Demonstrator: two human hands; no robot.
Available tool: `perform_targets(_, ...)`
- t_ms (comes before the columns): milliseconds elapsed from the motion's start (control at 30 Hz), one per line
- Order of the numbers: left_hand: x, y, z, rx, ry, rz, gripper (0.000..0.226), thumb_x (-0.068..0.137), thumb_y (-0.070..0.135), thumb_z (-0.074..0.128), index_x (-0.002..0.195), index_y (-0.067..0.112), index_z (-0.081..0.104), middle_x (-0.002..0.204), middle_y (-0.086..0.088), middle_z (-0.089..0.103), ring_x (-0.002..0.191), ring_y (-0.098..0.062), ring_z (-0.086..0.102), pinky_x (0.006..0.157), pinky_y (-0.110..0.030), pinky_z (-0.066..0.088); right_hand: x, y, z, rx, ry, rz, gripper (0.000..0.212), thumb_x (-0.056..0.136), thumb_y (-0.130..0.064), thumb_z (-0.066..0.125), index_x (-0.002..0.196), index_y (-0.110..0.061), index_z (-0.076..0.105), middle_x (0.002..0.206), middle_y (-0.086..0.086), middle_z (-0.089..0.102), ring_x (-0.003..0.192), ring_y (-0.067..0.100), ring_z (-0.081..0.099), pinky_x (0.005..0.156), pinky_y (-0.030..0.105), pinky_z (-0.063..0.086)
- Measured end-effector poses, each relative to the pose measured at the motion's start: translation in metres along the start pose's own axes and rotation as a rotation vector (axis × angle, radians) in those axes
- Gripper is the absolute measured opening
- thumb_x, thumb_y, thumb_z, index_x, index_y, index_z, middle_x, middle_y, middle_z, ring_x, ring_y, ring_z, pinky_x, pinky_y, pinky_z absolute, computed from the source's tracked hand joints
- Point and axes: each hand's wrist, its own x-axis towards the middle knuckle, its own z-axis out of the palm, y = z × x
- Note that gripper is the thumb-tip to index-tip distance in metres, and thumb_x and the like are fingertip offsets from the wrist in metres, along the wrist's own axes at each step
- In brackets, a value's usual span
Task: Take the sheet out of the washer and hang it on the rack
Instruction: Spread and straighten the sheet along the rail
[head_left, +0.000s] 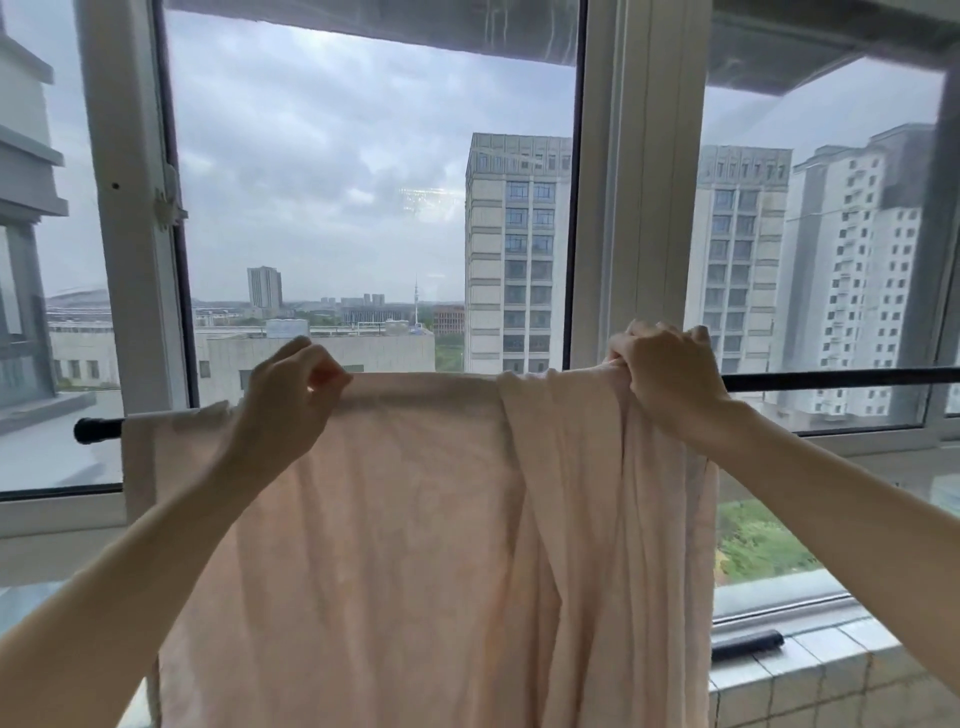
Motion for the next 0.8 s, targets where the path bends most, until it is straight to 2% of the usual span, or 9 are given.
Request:
perform_targets(67, -0.002, -0.007, -0.006, 0.016, -0.049, -0.012, 0.013, 0.084, 0.012, 0.072, 0.075, 0.015, 0.063, 0.075, 0.012, 0.055, 0.069, -0.001, 0.055, 0.062, -0.009, 0.037, -0.002, 0.003, 0.001, -0.007, -0.038, 0.024, 0.02, 0.087, -0.003, 0.046, 0.081, -0.017, 0.06, 0.08, -0.003, 0.053, 0.086, 0.022, 0.054, 0.076, 0.035, 0.026)
perform_targets(133, -0.003, -0.003, -0.005, 0.028, -0.1, 0.024, 0.008, 0.087, 0.016, 0.069, 0.08, 0.016, 0.065, 0.08, 0.012, 0.058, 0.072, -0.007, 0.06, 0.066, -0.014, 0.042, -0.001, -0.001, 0.0, 0.038, -0.059, 0.001, 0.017, 0.087, -0.008, 0.048, 0.082, -0.016, 0.062, 0.084, -0.002, 0.058, 0.088, 0.022, 0.054, 0.08, 0.038, 0.032)
perform_targets(233, -0.003, 0.012, 0.001, -0.003, -0.128, 0.07, 0.007, 0.091, 0.022, 0.064, 0.09, 0.016, 0.068, 0.091, 0.01, 0.06, 0.078, -0.013, 0.063, 0.07, -0.028, 0.053, 0.0, -0.018, -0.008, 0.247, -0.051, -0.082, 0.019, 0.089, -0.012, 0.048, 0.095, -0.015, 0.066, 0.097, -0.001, 0.065, 0.093, 0.019, 0.058, 0.09, 0.042, 0.041)
perform_targets(333, -0.002, 0.028, 0.009, -0.075, -0.155, 0.087, 0.014, 0.091, 0.032, 0.064, 0.096, 0.021, 0.07, 0.096, 0.012, 0.063, 0.082, -0.009, 0.063, 0.071, -0.033, 0.055, -0.003, -0.039, -0.011, 0.38, -0.09, -0.143, 0.021, 0.093, -0.024, 0.046, 0.097, -0.021, 0.065, 0.097, -0.007, 0.065, 0.087, 0.014, 0.06, 0.081, 0.036, 0.045)
perform_targets(467, 0.0, 0.039, 0.02, -0.111, -0.128, 0.041, 0.009, 0.087, 0.03, 0.07, 0.083, 0.021, 0.071, 0.088, 0.011, 0.066, 0.08, -0.012, 0.065, 0.072, -0.04, 0.055, -0.006, -0.047, -0.004, 0.362, -0.082, -0.18, 0.018, 0.097, -0.027, 0.046, 0.1, -0.02, 0.062, 0.097, -0.005, 0.064, 0.085, 0.017, 0.061, 0.076, 0.04, 0.049)
perform_targets(633, -0.002, 0.037, 0.025, -0.099, -0.1, 0.023, 0.011, 0.089, 0.023, 0.065, 0.078, 0.025, 0.064, 0.083, 0.016, 0.06, 0.074, -0.012, 0.062, 0.068, -0.04, 0.055, -0.006, -0.043, 0.004, 0.337, -0.001, -0.084, 0.014, 0.098, -0.025, 0.046, 0.088, -0.023, 0.055, 0.088, -0.008, 0.061, 0.077, 0.017, 0.059, 0.075, 0.042, 0.045)
perform_targets(733, -0.003, 0.033, 0.025, -0.071, -0.082, 0.052, 0.011, 0.092, 0.021, 0.063, 0.081, 0.023, 0.062, 0.085, 0.015, 0.059, 0.073, -0.013, 0.061, 0.065, -0.036, 0.054, -0.006, -0.047, 0.008, 0.285, 0.006, -0.054, 0.012, 0.099, -0.02, 0.043, 0.092, -0.021, 0.052, 0.091, -0.004, 0.059, 0.081, 0.021, 0.057, 0.073, 0.038, 0.037)
perform_targets(800, -0.004, 0.029, 0.024, -0.055, -0.077, 0.086, 0.01, 0.092, 0.019, 0.062, 0.082, 0.018, 0.061, 0.086, 0.012, 0.058, 0.072, -0.014, 0.061, 0.061, -0.03, 0.05, -0.006, -0.051, 0.01, 0.246, -0.015, -0.029, 0.01, 0.097, -0.015, 0.042, 0.096, -0.02, 0.05, 0.095, -0.003, 0.059, 0.086, 0.023, 0.057, 0.078, 0.042, 0.04)
